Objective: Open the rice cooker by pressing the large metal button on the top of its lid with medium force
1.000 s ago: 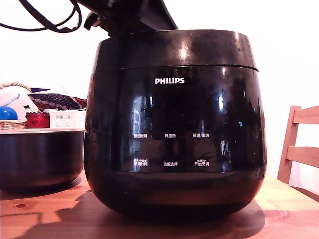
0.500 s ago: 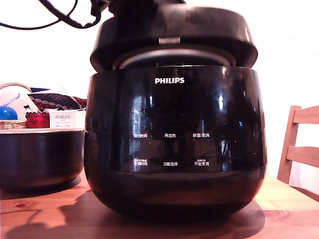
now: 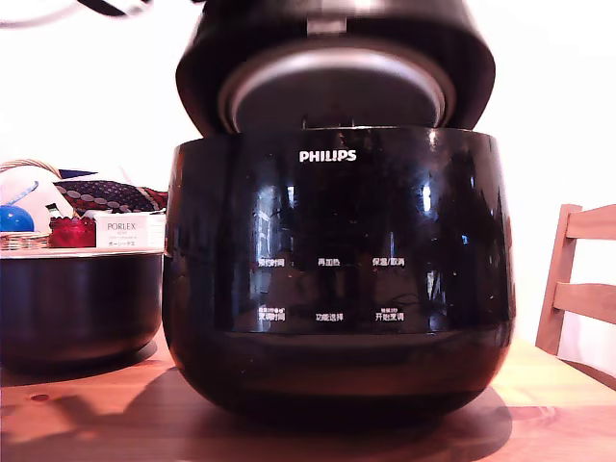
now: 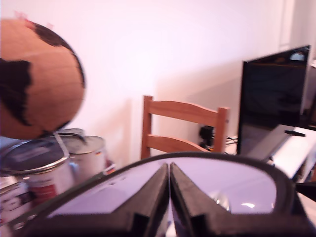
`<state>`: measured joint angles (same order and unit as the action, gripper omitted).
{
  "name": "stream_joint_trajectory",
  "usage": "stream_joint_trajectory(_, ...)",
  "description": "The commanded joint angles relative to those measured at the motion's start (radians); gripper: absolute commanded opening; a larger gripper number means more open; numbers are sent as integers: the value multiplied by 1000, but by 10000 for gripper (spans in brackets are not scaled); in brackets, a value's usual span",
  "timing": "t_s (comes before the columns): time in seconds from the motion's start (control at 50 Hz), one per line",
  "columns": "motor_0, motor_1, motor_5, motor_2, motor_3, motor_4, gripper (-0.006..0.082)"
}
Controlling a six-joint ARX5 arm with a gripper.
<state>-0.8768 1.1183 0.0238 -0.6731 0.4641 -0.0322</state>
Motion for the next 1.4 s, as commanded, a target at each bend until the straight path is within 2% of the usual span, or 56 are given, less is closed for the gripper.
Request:
stream_joint_trajectory(0.0, 7, -4, 1, 24, -24, -3, -21)
stream_joint_trajectory(0.56, 55, -162, -7, 24, -206, -56, -21)
stream_joint_trajectory(0.8, 109, -258, -60, 24, -310, -114, -21)
stream_joint_trajectory(1.02, 205, -365, -101, 24, -394, -145, -21)
stream_joint_trajectory(1.38, 446, -507, -163, 24, -522, -151, -21)
